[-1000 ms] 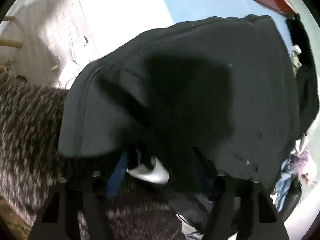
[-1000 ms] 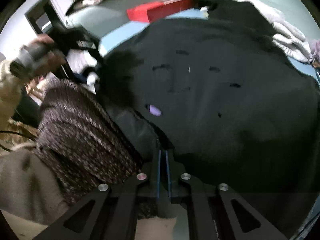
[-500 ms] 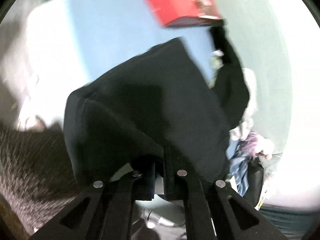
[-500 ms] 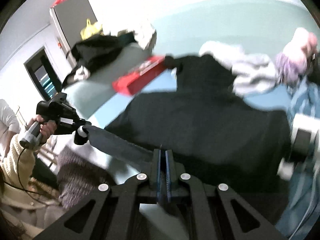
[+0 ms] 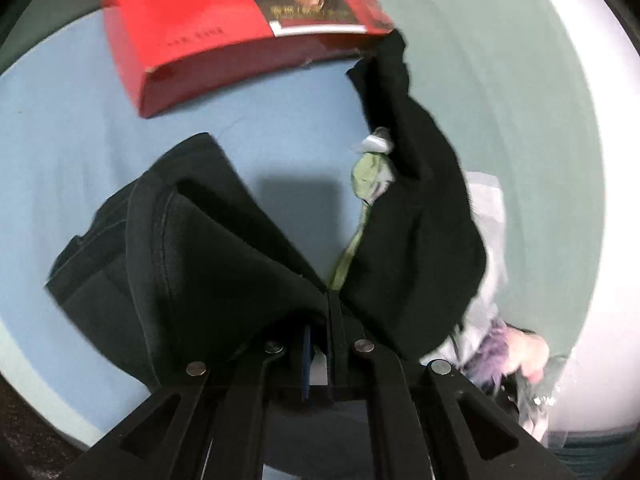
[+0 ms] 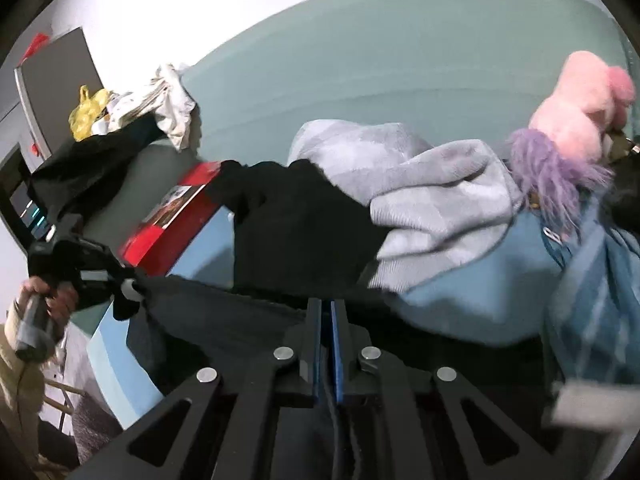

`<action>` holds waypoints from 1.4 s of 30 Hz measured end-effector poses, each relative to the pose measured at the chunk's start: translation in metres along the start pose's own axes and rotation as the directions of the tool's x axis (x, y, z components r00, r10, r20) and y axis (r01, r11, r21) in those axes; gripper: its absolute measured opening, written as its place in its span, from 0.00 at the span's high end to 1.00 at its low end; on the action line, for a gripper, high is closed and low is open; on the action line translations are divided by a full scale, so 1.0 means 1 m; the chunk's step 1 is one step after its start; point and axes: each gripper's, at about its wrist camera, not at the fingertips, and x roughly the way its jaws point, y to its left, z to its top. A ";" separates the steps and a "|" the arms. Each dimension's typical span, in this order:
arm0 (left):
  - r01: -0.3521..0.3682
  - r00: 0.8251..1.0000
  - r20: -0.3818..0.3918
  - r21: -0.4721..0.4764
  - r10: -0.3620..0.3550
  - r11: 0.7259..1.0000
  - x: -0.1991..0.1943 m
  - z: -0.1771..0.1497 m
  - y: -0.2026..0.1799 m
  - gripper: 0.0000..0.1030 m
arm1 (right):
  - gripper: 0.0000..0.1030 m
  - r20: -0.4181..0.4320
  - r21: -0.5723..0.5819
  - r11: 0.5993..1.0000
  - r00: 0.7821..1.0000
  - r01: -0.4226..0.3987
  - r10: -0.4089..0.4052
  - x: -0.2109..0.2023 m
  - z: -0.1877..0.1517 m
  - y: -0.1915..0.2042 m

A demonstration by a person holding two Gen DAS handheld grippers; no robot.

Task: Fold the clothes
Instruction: 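Fold the black garment edge over with the left gripper while the right gripper holds it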

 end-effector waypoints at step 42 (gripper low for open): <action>0.065 0.983 0.184 -0.212 -0.025 0.975 -0.031 -0.073 0.175 0.29 | 0.34 -0.480 0.421 0.900 0.814 -0.114 0.328 0.035 -0.166 -0.002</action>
